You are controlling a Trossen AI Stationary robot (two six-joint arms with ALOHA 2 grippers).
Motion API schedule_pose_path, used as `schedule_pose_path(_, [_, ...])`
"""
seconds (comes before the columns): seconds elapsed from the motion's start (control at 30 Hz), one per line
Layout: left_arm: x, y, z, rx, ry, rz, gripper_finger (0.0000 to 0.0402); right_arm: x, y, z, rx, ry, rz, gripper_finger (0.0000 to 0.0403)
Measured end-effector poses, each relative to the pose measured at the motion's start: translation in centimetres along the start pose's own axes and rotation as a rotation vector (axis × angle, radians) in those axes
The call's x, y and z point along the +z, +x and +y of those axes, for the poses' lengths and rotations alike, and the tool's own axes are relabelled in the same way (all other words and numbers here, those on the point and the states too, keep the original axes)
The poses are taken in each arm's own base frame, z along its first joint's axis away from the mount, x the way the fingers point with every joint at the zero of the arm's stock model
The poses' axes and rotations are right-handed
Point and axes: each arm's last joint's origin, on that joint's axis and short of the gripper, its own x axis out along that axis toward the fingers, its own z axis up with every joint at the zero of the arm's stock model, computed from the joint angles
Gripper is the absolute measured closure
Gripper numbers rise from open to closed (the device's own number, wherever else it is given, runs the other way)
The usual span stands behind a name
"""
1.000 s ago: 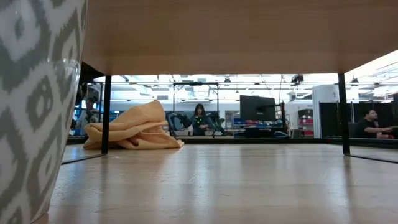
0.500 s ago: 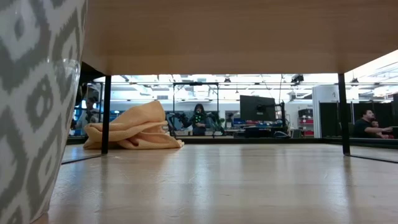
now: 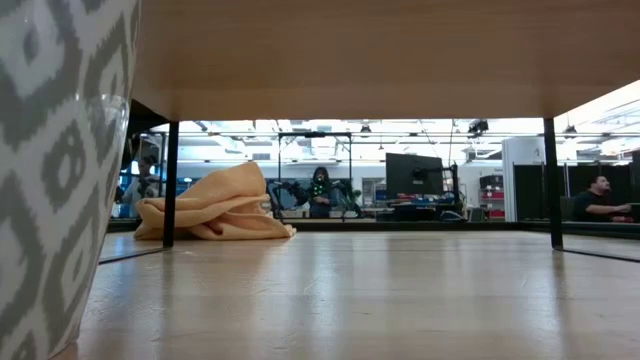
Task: Stack small to large cups/mugs on shelf
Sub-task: Put the red mug on the shelf
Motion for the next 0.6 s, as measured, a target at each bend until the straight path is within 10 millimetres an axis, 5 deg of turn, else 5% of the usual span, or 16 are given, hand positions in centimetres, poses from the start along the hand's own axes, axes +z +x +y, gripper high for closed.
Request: schedule_pose_path(0.6, [-0.2,0.2,0.1,0.024,0.082,0.013,0.0402,-0.1,1.1,-0.2,-0.085,0.009,-0.045,0.0363])
